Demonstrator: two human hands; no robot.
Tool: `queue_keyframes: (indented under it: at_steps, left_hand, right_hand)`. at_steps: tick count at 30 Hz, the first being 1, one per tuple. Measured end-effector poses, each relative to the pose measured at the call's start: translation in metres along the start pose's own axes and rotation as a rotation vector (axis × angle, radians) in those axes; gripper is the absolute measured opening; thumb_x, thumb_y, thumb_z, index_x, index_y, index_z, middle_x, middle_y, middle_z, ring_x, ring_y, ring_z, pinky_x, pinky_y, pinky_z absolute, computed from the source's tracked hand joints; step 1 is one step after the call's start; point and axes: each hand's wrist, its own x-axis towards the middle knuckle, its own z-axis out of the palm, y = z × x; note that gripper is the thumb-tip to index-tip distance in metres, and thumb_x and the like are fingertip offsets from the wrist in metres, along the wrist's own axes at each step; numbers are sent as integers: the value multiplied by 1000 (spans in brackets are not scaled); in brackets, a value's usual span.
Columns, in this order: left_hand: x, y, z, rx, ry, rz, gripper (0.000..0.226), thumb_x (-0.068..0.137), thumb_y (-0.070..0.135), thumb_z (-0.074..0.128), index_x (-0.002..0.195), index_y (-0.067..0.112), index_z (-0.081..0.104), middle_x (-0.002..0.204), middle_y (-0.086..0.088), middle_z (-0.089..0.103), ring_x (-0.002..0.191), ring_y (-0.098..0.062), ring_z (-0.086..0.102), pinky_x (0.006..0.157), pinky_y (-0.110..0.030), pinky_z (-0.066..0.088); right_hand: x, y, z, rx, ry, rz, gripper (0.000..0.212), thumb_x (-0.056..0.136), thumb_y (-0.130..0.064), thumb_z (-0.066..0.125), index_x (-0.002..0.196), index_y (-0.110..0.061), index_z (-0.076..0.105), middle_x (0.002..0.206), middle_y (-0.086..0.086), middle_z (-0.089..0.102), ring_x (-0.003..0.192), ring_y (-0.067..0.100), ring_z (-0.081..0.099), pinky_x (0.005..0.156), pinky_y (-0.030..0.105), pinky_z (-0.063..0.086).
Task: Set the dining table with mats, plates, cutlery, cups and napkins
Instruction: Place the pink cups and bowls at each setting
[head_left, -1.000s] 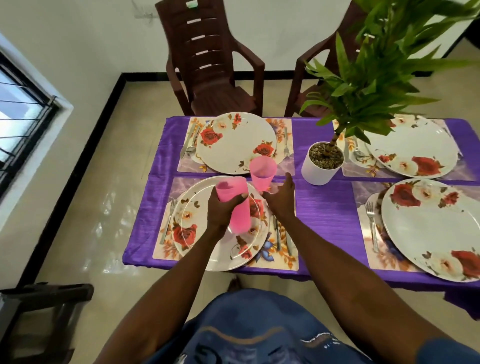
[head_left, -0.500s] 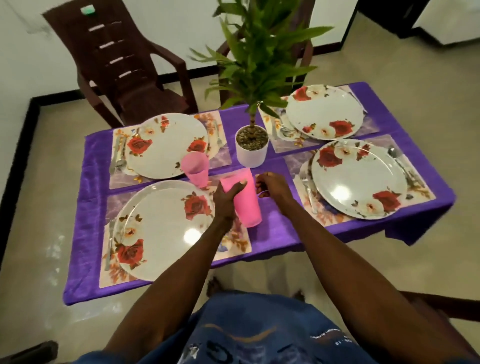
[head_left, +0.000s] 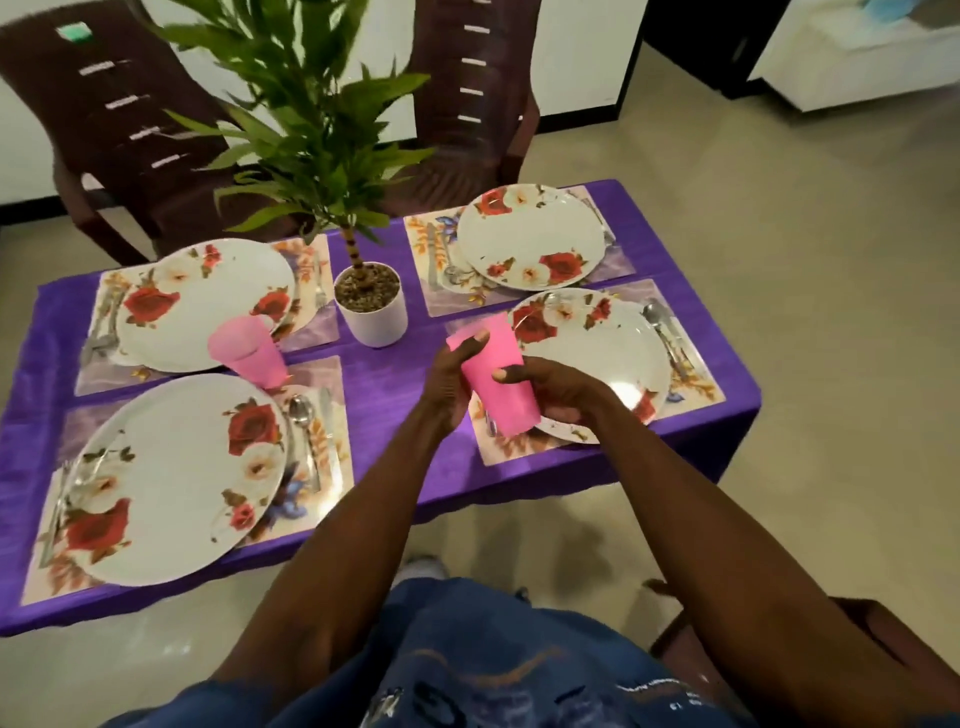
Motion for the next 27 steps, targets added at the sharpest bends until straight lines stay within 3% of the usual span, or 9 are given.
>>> queue_keyframes:
  at_steps: [4,7,10,12,16,20,21,24,27]
  left_hand:
    - [14,5,21,62,-109,-32,42,78,22,68,116,5,64,102,-11,72,91,-25,68,78,-38,57]
    - [37,7,29,130,-104,28,58,70,30,78,119,3,64,115,-19,68,103,-33,65,91,-47,53]
    - [65,8,42,193,-71,92,65,62,32,81,120,6,65,119,-18,68,107,-33,64,94,-47,52]
    - [83,9,53,215,-20,138,71,58,34,85,120,7,64,117,-14,69,108,-32,65,91,-45,55]
    - [121,7,78,322,143,258,79,52,45,89,121,16,63,120,-1,68,110,-22,63,92,-40,55]
    - [140,8,102,489,272,376,89,54,60,81,130,20,56,128,2,61,117,-20,56,96,-39,53]
    - [145,13,108,474,318,384,91,54,62,79,131,19,56,129,2,61,117,-20,56,96,-40,53]
    - [164,38,114,282,455,409,93,54,66,78,132,20,54,128,1,61,116,-20,58,96,-43,54]
    - [183,62,112,234,444,429,90,59,57,82,134,18,52,127,-1,61,114,-21,59,94,-42,55]
  right_hand:
    - [-6,-13,-30,33,-105,43,52,81,-7,67,131,-7,51,119,16,63,115,33,58,105,54,43]
    - [6,-19,-45,-22,-33,-32,45,83,-3,67,126,-8,55,118,16,64,112,33,59,103,51,46]
    - [18,-26,-58,-92,62,-125,58,80,-4,72,134,-10,52,123,15,64,113,30,60,94,40,53]
    - [27,-32,-69,-166,172,-152,54,82,-6,72,132,-12,53,117,11,66,107,25,62,88,35,55]
    - [41,-52,-97,-421,399,-242,61,70,-23,83,125,-19,56,111,5,68,103,26,64,87,42,57]
    - [52,-72,-112,-546,614,-365,71,67,-16,84,130,-18,51,107,-3,62,89,9,61,64,15,52]
    - [56,-72,-116,-593,682,-406,75,63,-20,85,130,-17,51,107,-3,62,88,8,60,62,16,52]
    - [66,-56,-135,-641,848,-439,76,54,-24,84,123,-10,55,110,2,61,98,18,60,73,36,57]
    - [63,-53,-146,-542,938,-418,86,55,-19,91,127,-10,46,116,4,50,107,20,51,80,33,51]
